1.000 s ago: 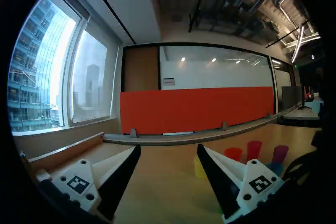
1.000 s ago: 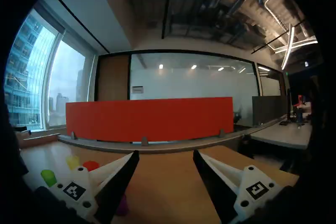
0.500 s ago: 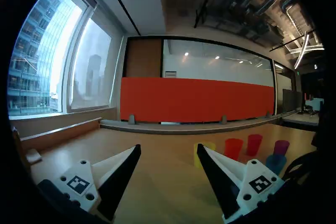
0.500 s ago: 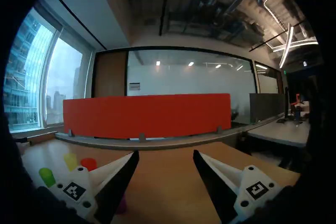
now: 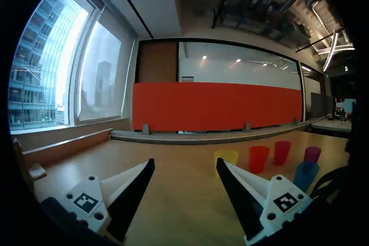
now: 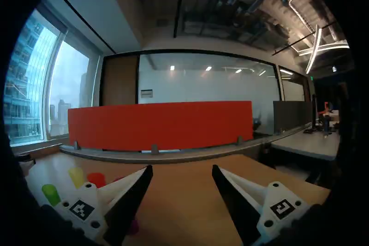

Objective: Pour water

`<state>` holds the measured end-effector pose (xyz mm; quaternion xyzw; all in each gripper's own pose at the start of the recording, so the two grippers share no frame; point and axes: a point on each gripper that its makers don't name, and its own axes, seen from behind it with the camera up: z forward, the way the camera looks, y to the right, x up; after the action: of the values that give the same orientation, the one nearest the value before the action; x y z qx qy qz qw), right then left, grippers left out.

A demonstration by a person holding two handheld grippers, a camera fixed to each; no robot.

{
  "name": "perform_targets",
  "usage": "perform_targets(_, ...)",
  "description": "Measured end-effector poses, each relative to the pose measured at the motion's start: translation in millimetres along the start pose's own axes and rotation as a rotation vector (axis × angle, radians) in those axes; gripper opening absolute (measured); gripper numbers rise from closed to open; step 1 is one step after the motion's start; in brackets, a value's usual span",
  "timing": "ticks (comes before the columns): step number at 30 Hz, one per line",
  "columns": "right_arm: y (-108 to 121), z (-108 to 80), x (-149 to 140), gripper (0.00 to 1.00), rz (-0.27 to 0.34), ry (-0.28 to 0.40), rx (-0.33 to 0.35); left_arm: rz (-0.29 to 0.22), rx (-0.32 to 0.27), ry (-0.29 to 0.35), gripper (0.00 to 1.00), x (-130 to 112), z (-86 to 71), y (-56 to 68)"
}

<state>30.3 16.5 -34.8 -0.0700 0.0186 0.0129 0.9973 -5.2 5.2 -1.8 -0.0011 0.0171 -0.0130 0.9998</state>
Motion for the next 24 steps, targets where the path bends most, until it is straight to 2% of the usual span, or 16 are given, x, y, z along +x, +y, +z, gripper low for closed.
perform_targets(24, 1.0, -0.2, 0.5, 1.00, -0.005, 0.000, 0.003, 0.011, 0.009, -0.032, 0.99, -9.3, 1.6, -1.4)
